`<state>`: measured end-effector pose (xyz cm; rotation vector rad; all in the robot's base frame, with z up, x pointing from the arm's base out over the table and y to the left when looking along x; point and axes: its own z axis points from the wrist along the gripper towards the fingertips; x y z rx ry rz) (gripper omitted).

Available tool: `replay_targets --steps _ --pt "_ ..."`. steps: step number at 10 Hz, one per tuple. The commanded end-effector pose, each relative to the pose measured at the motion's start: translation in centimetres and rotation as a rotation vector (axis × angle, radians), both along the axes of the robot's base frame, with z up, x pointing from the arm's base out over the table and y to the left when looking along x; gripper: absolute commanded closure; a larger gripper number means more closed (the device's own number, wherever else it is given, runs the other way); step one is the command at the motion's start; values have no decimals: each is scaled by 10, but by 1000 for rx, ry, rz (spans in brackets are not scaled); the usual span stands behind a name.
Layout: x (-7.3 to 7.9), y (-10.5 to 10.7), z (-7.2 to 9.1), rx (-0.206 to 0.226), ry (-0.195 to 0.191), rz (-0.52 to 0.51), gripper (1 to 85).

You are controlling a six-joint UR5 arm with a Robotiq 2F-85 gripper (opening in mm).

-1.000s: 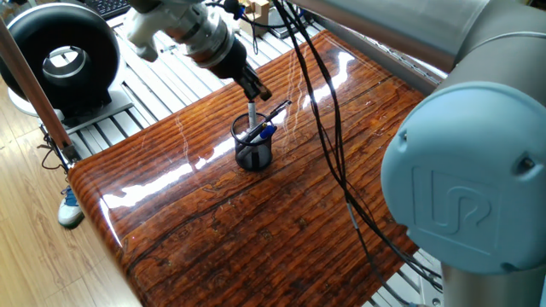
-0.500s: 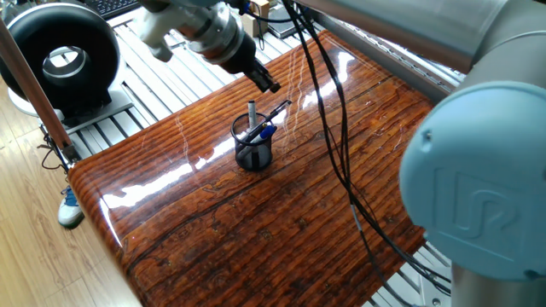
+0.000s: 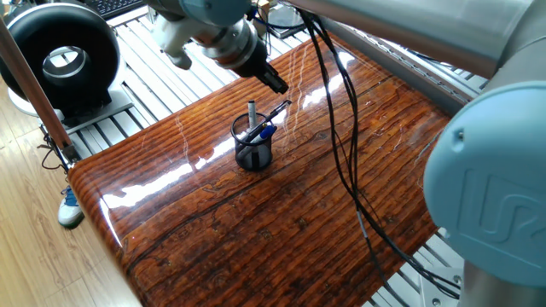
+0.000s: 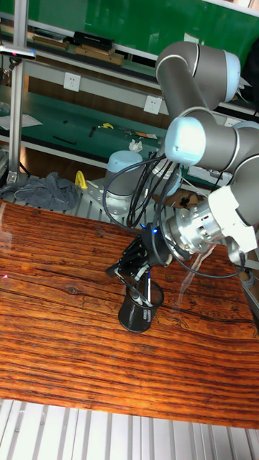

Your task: Put the pen into the pen holder

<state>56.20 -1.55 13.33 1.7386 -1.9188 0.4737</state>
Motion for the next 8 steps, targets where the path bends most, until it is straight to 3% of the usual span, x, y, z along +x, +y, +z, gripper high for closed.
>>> replay_targets --steps 1,3,5,8 --pt "-8 -2 -10 37 35 41 843" --pt "-11 2 -17 70 15 18 843" --pt "-17 15 -27 130 -7 -62 843" --pt "-24 23 -28 196 -8 -148 843"
